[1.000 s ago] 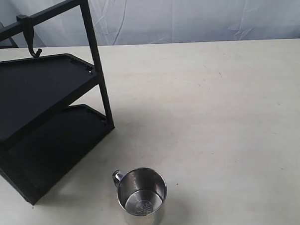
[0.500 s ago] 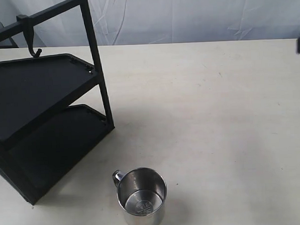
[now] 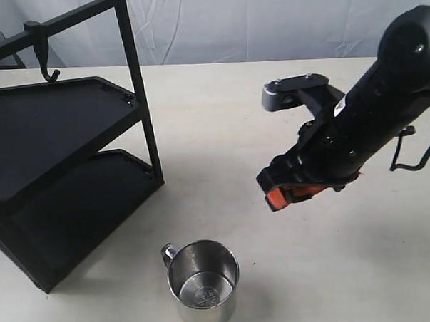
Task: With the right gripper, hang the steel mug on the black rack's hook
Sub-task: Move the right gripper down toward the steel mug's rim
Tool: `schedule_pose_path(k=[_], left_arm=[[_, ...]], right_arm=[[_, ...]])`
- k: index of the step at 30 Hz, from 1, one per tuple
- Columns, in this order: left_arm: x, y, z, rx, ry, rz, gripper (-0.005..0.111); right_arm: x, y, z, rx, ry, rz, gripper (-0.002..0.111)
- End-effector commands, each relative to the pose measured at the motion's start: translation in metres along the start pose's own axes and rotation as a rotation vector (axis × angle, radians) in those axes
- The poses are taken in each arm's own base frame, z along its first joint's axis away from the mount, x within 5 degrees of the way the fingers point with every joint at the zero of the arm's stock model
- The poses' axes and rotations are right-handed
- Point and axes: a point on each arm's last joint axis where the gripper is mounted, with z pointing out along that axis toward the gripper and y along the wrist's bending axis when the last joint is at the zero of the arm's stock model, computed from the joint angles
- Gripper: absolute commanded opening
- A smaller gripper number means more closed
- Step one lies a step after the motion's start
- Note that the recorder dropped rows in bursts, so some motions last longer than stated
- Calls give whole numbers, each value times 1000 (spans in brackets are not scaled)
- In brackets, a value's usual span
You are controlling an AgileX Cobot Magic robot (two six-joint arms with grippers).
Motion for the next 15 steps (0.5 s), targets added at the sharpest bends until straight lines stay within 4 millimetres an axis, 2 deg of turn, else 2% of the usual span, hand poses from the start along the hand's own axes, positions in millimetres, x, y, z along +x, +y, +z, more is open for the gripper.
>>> schedule_pose_path(k=[1,9,15], left_arm=[[0,0,0,5,-3,3,2],[0,0,0,5,-3,3,2],[0,0,0,5,-3,3,2]], right_arm=[[-1,19,14,-25,18,-28,57],[0,45,27,-62,51,-52,57],[-6,64,28,-100,70,-71,57]])
